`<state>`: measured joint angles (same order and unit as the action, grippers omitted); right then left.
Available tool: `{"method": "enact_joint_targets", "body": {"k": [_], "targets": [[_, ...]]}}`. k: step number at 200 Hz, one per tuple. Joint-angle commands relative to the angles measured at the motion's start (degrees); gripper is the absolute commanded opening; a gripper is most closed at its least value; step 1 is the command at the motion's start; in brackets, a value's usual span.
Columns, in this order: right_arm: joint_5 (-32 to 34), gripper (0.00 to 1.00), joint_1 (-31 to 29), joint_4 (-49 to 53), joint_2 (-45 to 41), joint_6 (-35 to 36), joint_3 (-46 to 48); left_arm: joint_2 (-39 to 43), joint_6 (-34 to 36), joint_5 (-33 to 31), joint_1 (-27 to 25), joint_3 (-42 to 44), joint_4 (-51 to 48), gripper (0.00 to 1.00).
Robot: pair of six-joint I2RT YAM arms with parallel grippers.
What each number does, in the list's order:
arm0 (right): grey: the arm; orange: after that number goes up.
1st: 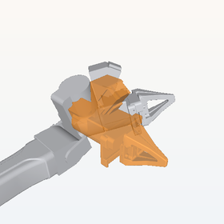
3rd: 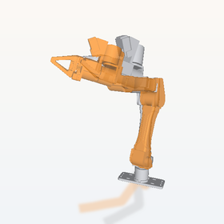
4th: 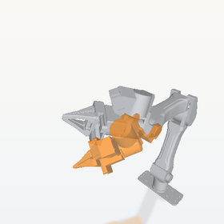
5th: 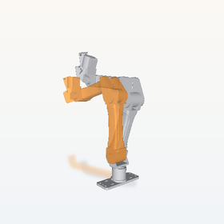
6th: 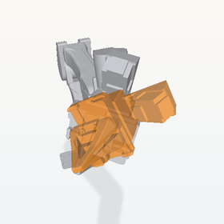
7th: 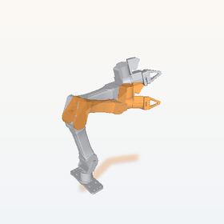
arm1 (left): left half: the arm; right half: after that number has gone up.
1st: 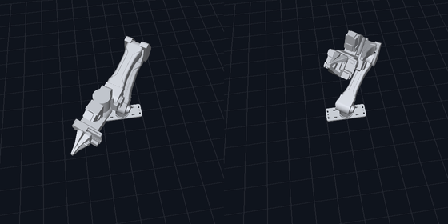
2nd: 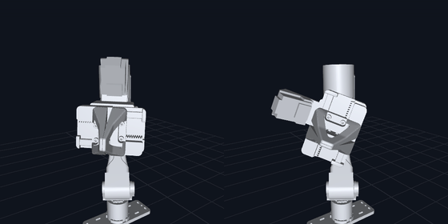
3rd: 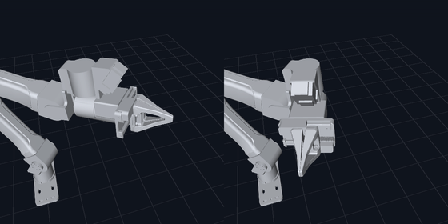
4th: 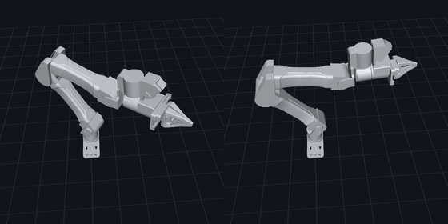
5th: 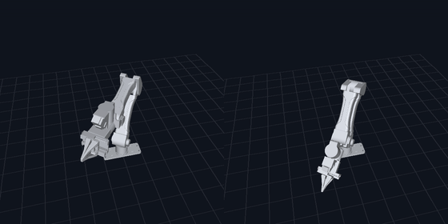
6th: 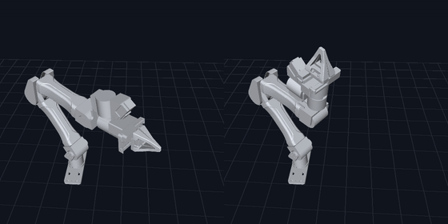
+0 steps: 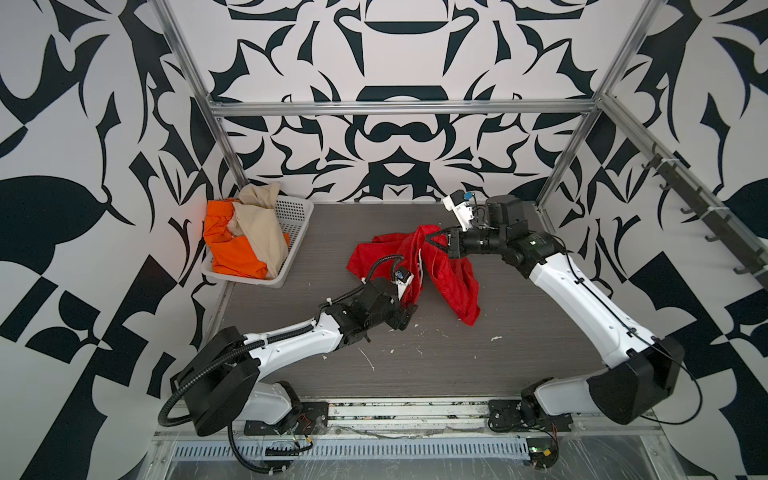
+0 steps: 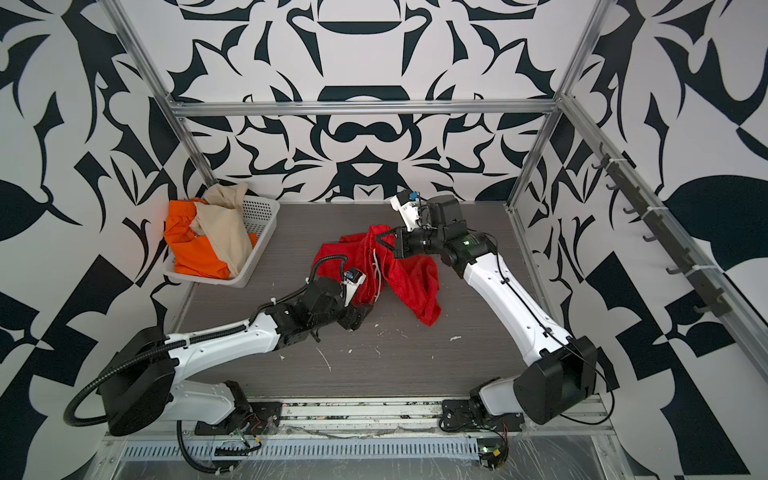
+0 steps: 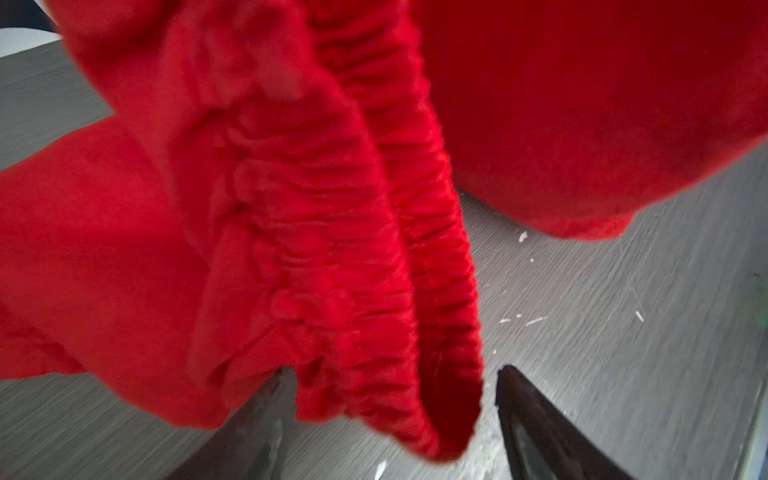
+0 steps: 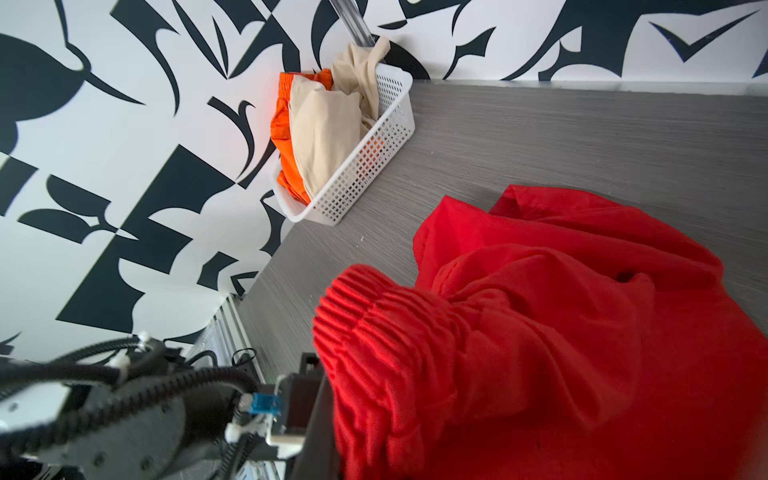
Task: Fold and stack the shorts
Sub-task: 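Lift the shorts by the waistband with both grippers, spreading them apart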
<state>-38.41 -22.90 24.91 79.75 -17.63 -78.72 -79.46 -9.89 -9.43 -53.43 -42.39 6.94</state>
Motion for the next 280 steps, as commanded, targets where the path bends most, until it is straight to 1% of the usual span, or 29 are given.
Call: {"method": "enact_joint_targets", "body": {"k": [1, 16, 25, 32, 42, 56, 63, 73, 83, 98, 101, 115, 134, 154, 160, 168, 183, 201, 209, 218, 229, 237, 247, 260, 270, 280], "targets": [[-2.19, 0.0, 0.04, -2.85, -2.49, -1.99, -3.41, -2.35, -3.84, -8.56, -1.31, -0.5, 4.53, 0.79], [-2.84, 0.0, 0.04, -3.08, -2.83, -2.47, -3.79, -4.07, -4.95, -10.39, -1.34, -0.33, 6.22, 0.8], [-3.22, 0.0, 0.04, -3.34, -2.99, -2.84, -3.89, -5.09, -6.7, -13.03, -1.41, -0.56, 6.72, 0.77], [-3.62, 0.0, 0.04, -3.39, -3.1, -3.07, -4.12, -5.75, -7.5, -13.67, -1.41, -0.83, 6.91, 0.74], [-3.96, 0.0, 0.04, -3.31, -3.29, -3.11, -4.43, -5.96, -7.21, -13.6, -1.49, -1.16, 7.48, 0.64], [-4.34, 0.0, 0.04, -2.87, -3.74, -2.32, -4.97, -4.72, -7.75, -14.63, -1.5, -2.62, 4.65, 0.38], [-3.59, 0.0, 0.12, -1.35, -4.01, -1.18, -5.54, -3.49, -7.8, -15.42, -1.47, -3.63, 2.1, 0.3], [-2.14, 0.0, 0.23, 1.21, -4.45, 0.71, -6.53, -1.04, -7.64, -17.11, -1.49, -5.34, -2.81, 0.23], [-1.26, 0.0, 0.24, 2.81, -4.96, 1.76, -7.4, 1.87, -6.43, -19.19, -1.41, -7.4, -8.84, 0.18], [-0.72, 0.0, 0.22, 4.03, -5.84, 2.1, -8.55, 5.92, -4.93, -24.15, -1.41, -10.39, -18.28, 0.12], [-0.74, 0.0, 0.2, 4.22, -5.97, 2.13, -8.74, 8.26, -4.48, -25.15, -1.27, -11.15, -19.8, 0.11], [-0.78, 0.0, 0.22, 5.3, -6.76, 2.9, -9.69, 13.41, -2.61, -30.69, -1.09, -13.87, -27.55, 0.07], [-0.62, 0.0, 0.19, 7.64, -7.49, 4.85, -11.58, 19.89, 0.39, -34.18, 1.01, -18.66, -36.5, 0.04], [-1.11, 0.0, 0.13, 10.58, -7.68, 6.82, -13.95, 24.71, 4.94, -35.77, 4.06, -24.99, -43.2, 0.02], [-1.71, 0.0, 0.0, 11.17, -7.72, 7.05, -14.5, 25.4, 6.41, -36.59, 4.86, -27.06, -44.92, 0.0], [-2.59, 0.0, -0.39, 11.61, -7.67, 7.29, -15.32, 25.96, 8.73, -38.25, 5.7, -30.5, -46.83, 0.0], [-3.5, 0.0, -2.93, 11.85, -7.6, 7.69, -16.69, 25.64, 14.1, -40.9, 6.78, -36.77, -49.16, 0.0], [-3.91, 0.0, -8.45, 12.22, -7.0, 8.29, -19.06, 23.44, 22.31, -43.63, 7.66, -44.64, -49.39, 0.0], [-5.08, 0.0, -11.41, 12.51, -6.42, 8.48, -20.85, 22.07, 26.47, -44.31, 8.46, -48.43, -48.75, 0.0], [-6.78, 0.0, -14.28, 12.3, -5.88, 8.49, -22.35, 20.45, 30.94, -43.71, 9.79, -52.47, -47.59, 0.0], [-10.16, 0.0, -16.62, 10.58, -5.57, 7.41, -23.05, 18.0, 34.44, -41.17, 12.7, -57.18, -46.58, 0.0], [-14.18, 0.0, -16.85, 6.73, -5.86, 3.88, -21.89, 15.82, 35.81, -37.52, 16.22, -60.61, -46.38, 0.0], [-17.49, 0.0, -16.67, -2.23, -6.92, -2.69, -18.58, 12.26, 35.63, -31.59, 21.14, -65.41, -47.92, 0.0], [-18.48, 0.0, -16.02, -10.53, -8.07, -9.15, -14.34, 7.03, 35.03, -24.89, 26.05, -72.08, -50.14, 0.0], [-18.2, 0.0, -14.52, -11.59, -8.29, -11.99, -12.78, 0.58, 35.31, -21.17, 28.29, -76.22, -50.93, 0.0], [-16.22, 0.0, -11.81, -11.28, -8.6, -14.37, -10.99, -4.92, 35.3, -17.21, 30.23, -80.71, -51.59, 0.0]]}}
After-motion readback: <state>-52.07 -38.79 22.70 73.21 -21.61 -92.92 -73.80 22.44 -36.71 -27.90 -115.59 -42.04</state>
